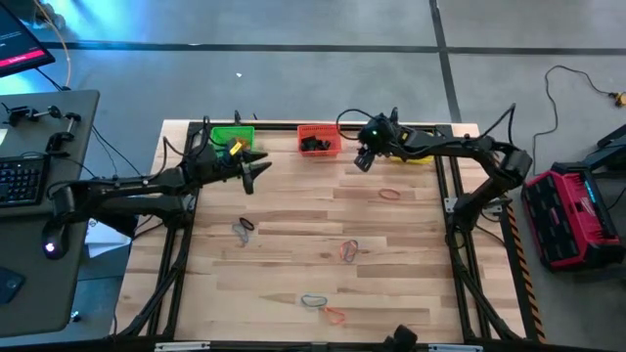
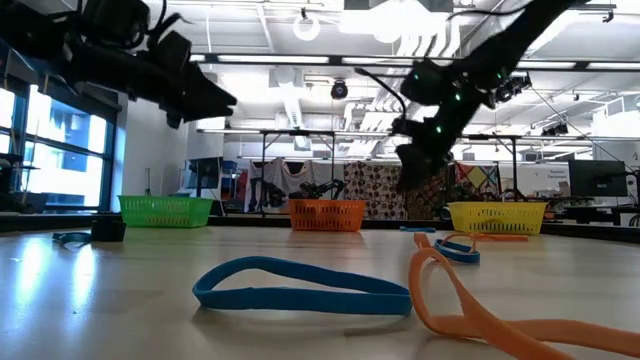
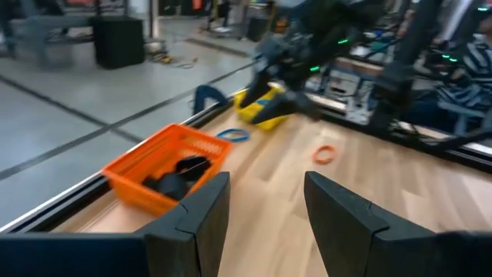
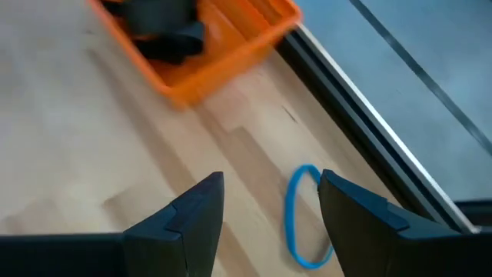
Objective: Sort rubber bands into baskets
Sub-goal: Put the blue rubber band into the yellow bin
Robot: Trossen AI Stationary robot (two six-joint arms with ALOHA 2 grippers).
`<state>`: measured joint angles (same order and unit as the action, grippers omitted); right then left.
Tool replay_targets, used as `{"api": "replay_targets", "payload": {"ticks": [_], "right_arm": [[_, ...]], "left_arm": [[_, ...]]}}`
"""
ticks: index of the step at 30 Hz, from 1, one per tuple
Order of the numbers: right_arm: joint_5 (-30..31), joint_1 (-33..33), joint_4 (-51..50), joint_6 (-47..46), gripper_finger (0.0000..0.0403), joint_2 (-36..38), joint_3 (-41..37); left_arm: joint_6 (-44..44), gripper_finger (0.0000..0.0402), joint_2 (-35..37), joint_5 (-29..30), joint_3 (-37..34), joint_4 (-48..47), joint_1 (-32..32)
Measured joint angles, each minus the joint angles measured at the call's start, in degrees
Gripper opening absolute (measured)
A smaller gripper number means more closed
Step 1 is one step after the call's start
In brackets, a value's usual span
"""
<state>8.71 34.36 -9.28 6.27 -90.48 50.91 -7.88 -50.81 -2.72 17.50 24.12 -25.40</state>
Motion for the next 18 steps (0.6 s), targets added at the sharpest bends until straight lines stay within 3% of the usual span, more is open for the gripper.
{"api": "replay_targets", "payload": {"ticks": [7,18], "right_arm": [[-0.25,3.20,5.77,-1.77,0.0201,-1.84,-4.46],[2.59,3.28,6.87,-3.46,0.0201,-11.06,-0.64]], "left_arm": [[0.94,0.0161,0.08,0.13,0.00,2.13,3.97],[1.00,0.0161,0.04,0.42,0.00,2.77,6.11]]}}
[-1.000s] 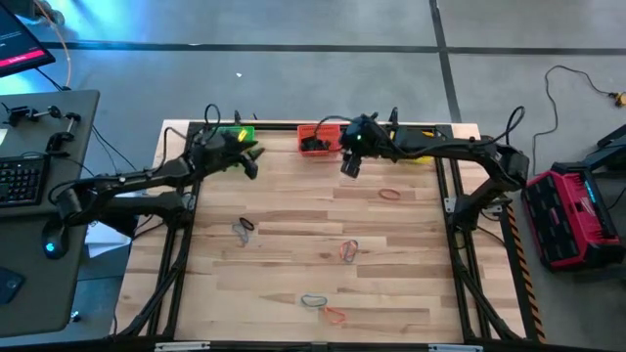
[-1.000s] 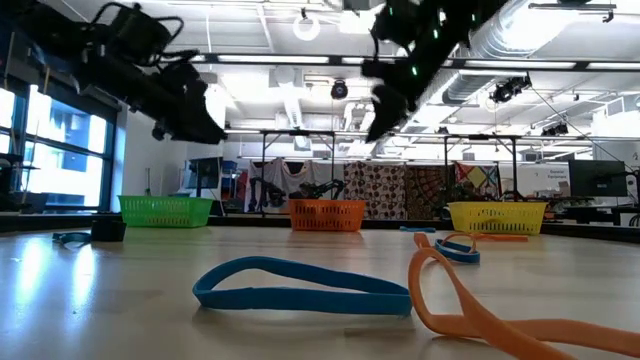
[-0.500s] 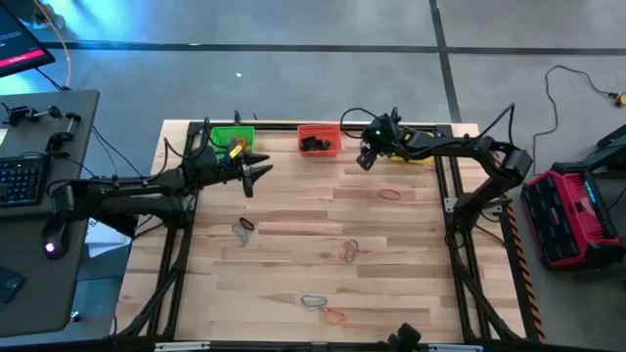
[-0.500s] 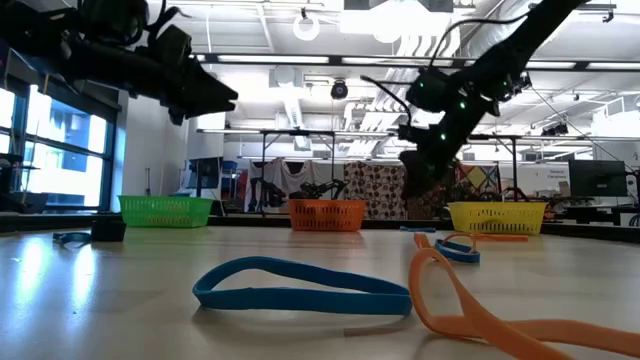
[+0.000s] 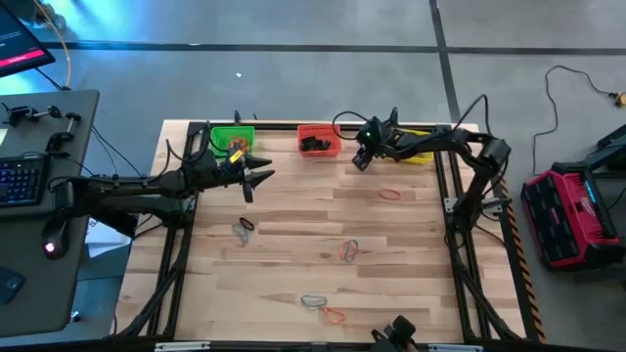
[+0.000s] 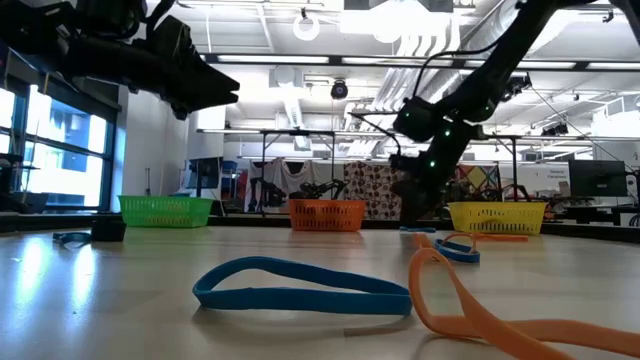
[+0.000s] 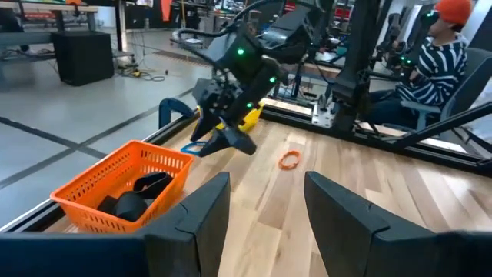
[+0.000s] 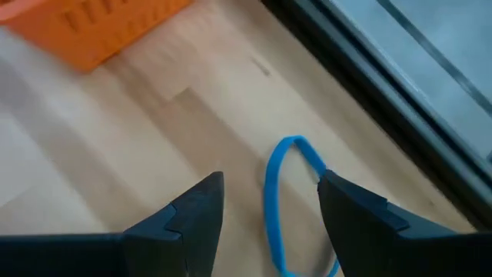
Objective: Sort rubber bands into baskets
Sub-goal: Put the blue rubber band into the yellow bin
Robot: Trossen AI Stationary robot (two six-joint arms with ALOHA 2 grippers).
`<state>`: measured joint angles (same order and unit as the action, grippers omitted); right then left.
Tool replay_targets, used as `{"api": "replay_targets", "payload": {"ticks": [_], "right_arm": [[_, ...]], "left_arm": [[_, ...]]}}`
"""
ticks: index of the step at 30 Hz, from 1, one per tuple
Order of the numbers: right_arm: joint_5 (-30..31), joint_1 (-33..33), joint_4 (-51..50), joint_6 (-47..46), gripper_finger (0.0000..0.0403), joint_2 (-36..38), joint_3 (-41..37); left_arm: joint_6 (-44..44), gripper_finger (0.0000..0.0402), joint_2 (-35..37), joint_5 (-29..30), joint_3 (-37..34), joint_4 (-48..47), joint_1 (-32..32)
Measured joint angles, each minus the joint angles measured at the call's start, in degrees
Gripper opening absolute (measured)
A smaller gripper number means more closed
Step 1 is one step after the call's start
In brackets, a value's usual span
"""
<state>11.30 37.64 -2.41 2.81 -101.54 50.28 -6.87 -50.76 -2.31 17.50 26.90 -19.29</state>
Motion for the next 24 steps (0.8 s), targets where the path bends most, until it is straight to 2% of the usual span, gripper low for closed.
{"api": "replay_targets", "payload": {"ticks": [3,7,14,18,24], "right_arm": [[1.59,0.55,0.09,0.00,0.0193,-1.55,1.37],[0.47,2.23,-0.08,-0.93,0.0159,-3.24,2.48],[-3.70,3.96,0.09,-2.43,0.0064,-4.06,2.72],[-4.29,3.37,-1.07,-2.40,0.0009,-2.09,2.61],[-3.88,1.56,-3.97,-2.40,0.0010,4.53,2.61]], "left_arm": [[0.00,0.0161,0.00,0.00,0.00,0.00,-0.02],[0.00,0.0161,0.00,0.00,0.00,-0.01,-0.02],[0.00,0.0161,0.00,0.01,0.00,-0.06,-0.04],[0.00,0.0161,0.00,0.00,0.00,-0.09,-0.04],[0.00,0.0161,0.00,0.00,0.00,-0.15,-0.04]]}}
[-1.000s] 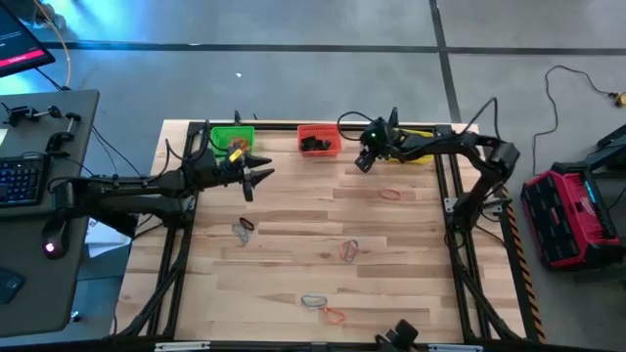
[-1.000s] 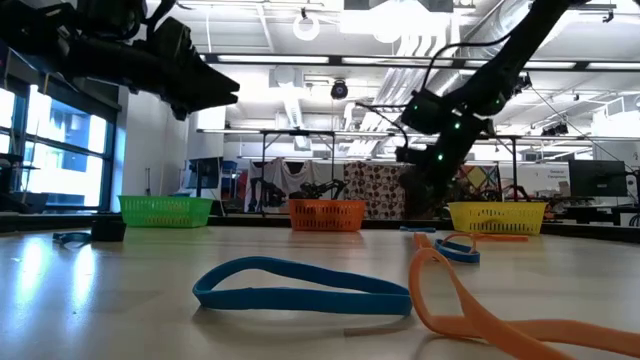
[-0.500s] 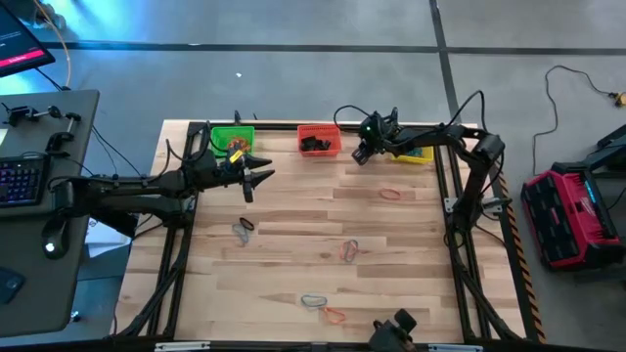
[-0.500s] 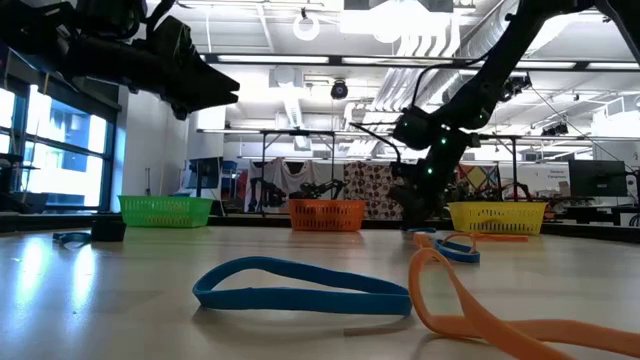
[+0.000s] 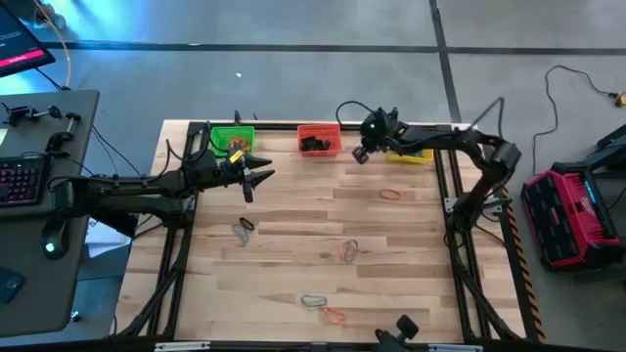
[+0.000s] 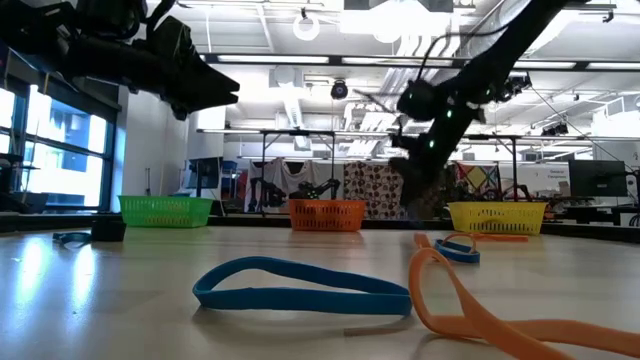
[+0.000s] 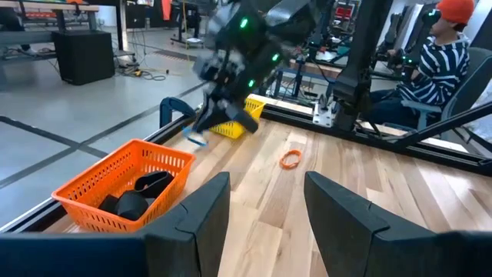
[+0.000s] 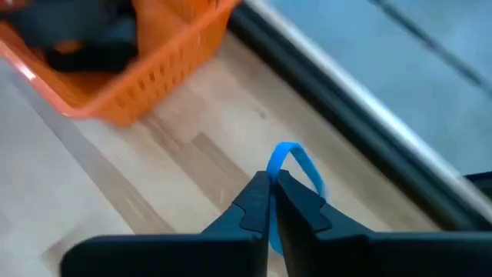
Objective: Sort rubber bands into baskets
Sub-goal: Put the blue rubber band into the yellow bin
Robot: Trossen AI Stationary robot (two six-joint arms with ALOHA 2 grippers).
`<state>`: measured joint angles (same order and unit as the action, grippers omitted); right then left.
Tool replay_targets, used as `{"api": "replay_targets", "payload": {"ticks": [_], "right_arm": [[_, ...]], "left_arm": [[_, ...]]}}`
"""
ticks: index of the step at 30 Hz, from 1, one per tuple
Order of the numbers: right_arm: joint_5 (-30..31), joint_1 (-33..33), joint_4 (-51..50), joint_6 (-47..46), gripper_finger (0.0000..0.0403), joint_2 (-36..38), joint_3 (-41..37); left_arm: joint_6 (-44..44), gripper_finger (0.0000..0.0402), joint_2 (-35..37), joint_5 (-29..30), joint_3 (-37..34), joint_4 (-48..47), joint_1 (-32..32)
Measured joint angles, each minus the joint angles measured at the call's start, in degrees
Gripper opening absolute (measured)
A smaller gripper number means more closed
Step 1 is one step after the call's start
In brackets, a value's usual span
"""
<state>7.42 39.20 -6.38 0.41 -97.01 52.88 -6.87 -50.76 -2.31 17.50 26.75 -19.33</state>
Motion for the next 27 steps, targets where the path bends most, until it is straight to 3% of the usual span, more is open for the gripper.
{"api": "replay_targets", "payload": {"ticks": [6,14,19,27], "right_arm": [[7.10,-2.03,-6.92,0.13,0.0003,9.15,0.00],[20.85,-2.81,-19.30,-4.75,0.0000,19.21,-0.18],[21.52,-0.57,-22.34,-6.88,0.0000,19.86,-2.69],[21.00,5.33,-18.67,-7.50,0.0000,19.86,-11.31]], "left_arm": [[0.00,0.0161,0.00,0.00,0.00,-0.21,0.00],[0.02,0.0161,0.00,-0.02,0.02,-0.30,0.00],[0.02,0.0161,0.00,-0.02,0.02,-0.31,0.00],[0.02,0.0161,0.00,-0.04,0.02,-0.31,-0.02]]}}
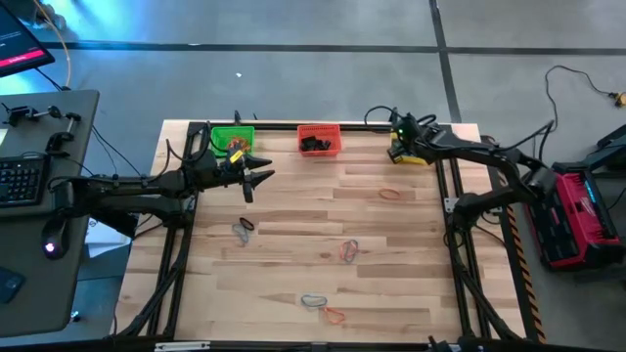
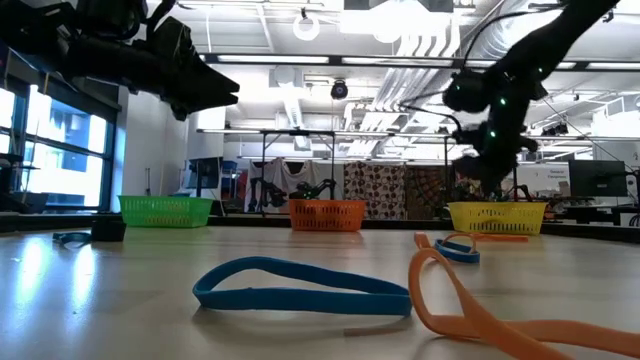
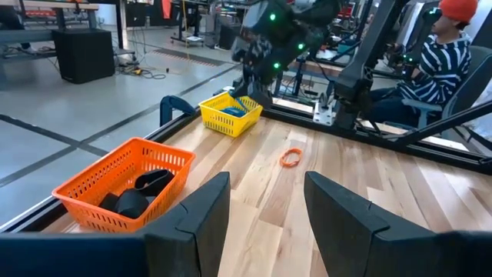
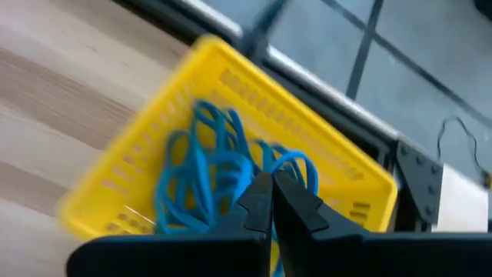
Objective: Sort rubber bands into baskets
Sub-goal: Put the blue rubber band into the yellow bin, then put the orange rubber band into the green bin
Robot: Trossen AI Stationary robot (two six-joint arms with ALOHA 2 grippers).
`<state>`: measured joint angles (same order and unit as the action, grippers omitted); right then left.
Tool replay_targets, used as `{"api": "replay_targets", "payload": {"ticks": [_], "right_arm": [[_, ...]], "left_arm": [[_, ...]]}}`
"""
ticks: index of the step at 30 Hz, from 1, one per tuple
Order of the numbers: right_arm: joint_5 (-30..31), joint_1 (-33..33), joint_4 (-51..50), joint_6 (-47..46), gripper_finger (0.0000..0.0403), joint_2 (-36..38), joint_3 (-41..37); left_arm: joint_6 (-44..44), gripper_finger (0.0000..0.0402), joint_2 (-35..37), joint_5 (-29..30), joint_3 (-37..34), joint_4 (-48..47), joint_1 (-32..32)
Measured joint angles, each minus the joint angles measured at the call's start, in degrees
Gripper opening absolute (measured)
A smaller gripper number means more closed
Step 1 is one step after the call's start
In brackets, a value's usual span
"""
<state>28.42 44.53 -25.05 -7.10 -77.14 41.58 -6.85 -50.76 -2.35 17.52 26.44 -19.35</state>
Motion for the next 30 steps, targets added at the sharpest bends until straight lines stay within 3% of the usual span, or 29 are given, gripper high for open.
{"api": "replay_targets", "payload": {"ticks": [7,16,19,22,28,30], "right_arm": [[-0.02,2.49,0.94,-0.88,0.0017,0.00,-2.66],[-0.01,0.99,-2.04,-0.41,0.0123,0.11,2.03],[-0.36,-1.79,-2.29,-0.41,0.0140,2.04,3.81],[-0.46,-5.18,1.78,-0.02,0.0123,5.76,1.93],[-2.25,-12.00,6.02,-0.92,0.0016,13.28,-4.40],[-3.50,-15.12,6.04,-2.63,0.0010,15.66,-5.61]], "left_arm": [[0.00,0.0161,0.00,0.00,0.00,0.00,0.00],[0.11,0.0161,-0.02,-0.04,0.02,0.00,1.56],[1.42,0.0159,-0.17,-0.06,0.06,0.07,3.66],[1.44,0.0152,-0.32,-0.09,0.09,0.38,5.62],[1.14,0.0127,-1.50,0.62,0.57,0.37,9.05],[1.14,0.0118,-2.82,1.09,1.55,0.38,10.04]]}}
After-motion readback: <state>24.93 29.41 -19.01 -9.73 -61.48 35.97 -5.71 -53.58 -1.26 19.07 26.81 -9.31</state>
